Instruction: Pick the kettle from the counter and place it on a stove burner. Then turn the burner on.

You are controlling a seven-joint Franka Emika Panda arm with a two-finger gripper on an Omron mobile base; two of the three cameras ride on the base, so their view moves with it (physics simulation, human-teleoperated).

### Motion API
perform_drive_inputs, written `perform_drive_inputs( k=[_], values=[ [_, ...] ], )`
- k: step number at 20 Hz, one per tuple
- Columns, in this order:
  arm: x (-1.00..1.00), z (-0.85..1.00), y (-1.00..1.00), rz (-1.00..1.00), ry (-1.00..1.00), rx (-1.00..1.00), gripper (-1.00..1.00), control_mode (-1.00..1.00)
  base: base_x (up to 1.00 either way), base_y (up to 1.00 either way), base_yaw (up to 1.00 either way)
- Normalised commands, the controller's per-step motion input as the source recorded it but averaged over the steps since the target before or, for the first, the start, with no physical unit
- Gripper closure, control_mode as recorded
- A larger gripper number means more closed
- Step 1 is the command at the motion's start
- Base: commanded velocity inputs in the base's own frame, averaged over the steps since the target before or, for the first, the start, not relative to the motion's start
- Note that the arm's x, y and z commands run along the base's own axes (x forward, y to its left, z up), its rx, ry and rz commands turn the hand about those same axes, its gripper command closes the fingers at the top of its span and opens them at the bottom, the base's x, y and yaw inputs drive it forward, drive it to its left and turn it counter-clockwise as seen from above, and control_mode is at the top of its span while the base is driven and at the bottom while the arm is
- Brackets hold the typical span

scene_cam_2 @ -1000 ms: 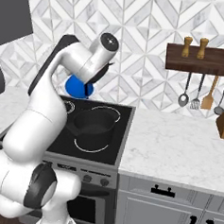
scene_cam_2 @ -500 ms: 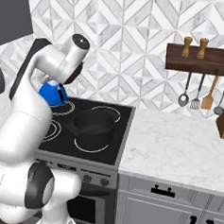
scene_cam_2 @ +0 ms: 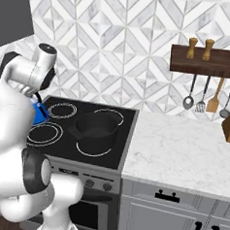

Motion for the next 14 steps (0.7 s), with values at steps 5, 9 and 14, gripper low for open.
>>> perform_drive_inputs(
  k=[5,9,14],
  values=[
    [0.03,-0.46,0.46,0.12,0.07,0.0,1.0,-1.0,0.0,0.0,0.0],
    [0.06,-0.69,0.11,0.07,0.0,-0.03,1.0,-1.0,0.0,0.0,0.0],
    [0.22,-0.47,0.0,0.0,-0.02,-0.09,1.0,-1.0,0.0,0.0,0.0]
  ],
)
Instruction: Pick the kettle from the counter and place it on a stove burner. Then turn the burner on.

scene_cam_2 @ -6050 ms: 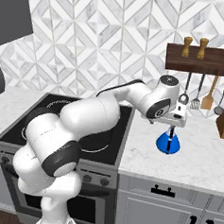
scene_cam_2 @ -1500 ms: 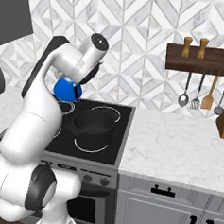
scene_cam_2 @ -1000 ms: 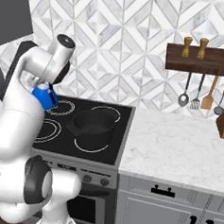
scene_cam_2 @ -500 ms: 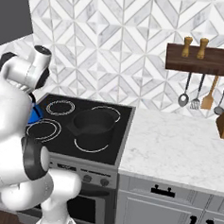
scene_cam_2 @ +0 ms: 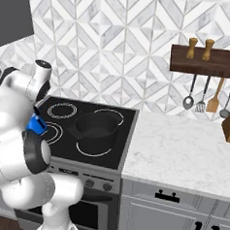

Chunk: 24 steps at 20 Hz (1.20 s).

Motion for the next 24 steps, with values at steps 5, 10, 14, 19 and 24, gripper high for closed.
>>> perform_drive_inputs(
  k=[5,10,14,19,24],
  values=[
    [0.09,-0.14,0.01,0.0,0.0,-0.03,1.0,-1.0,0.0,0.0,0.0],
    [0.09,-0.28,0.06,0.0,0.0,0.0,1.0,-1.0,0.0,0.0,0.0],
    [0.07,-0.29,0.08,0.0,-0.02,0.0,1.0,-1.0,0.0,0.0,0.0],
    [0.22,-0.08,0.21,-0.02,-0.13,0.0,1.0,-1.0,0.0,0.0,0.0],
    [0.26,-0.04,0.07,-0.04,-0.09,0.0,1.0,-1.0,0.0,0.0,0.0]
  ],
)
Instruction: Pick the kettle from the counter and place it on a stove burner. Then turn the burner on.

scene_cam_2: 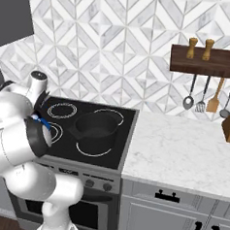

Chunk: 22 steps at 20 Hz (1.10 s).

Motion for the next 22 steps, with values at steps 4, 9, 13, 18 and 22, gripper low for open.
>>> perform_drive_inputs(
  k=[4,9,13,18,22],
  values=[
    [0.04,-0.21,0.0,0.0,0.02,0.0,1.0,-1.0,0.0,0.0,0.0],
    [0.03,-0.27,0.0,0.0,0.0,0.0,1.0,-1.0,0.0,0.0,0.0],
    [0.02,-0.03,0.0,0.0,0.0,0.0,1.0,-1.0,0.0,0.0,0.0],
    [0.36,0.0,0.0,0.0,0.0,0.0,1.0,-1.0,0.0,0.0,0.0],
    [0.33,0.0,0.04,-0.01,0.0,0.0,1.0,-1.0,0.0,0.0,0.0]
  ],
)
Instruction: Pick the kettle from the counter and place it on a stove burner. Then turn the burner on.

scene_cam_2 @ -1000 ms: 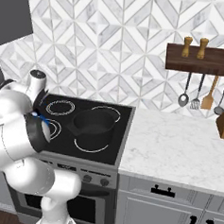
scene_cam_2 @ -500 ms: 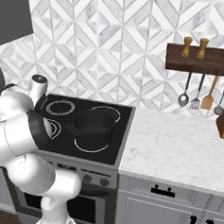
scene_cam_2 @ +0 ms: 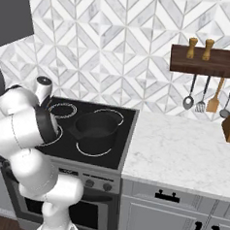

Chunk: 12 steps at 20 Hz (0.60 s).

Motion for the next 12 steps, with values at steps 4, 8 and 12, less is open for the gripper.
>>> perform_drive_inputs(
  k=[4,8,12],
  values=[
    [0.16,-0.03,0.19,0.0,0.0,0.0,1.0,-1.0,0.0,0.0,0.0],
    [0.17,-0.22,0.2,0.0,0.05,0.0,1.0,-1.0,0.0,0.0,0.0],
    [0.19,-0.33,0.07,0.0,0.06,0.0,1.0,-1.0,0.0,0.0,0.0]
  ],
)
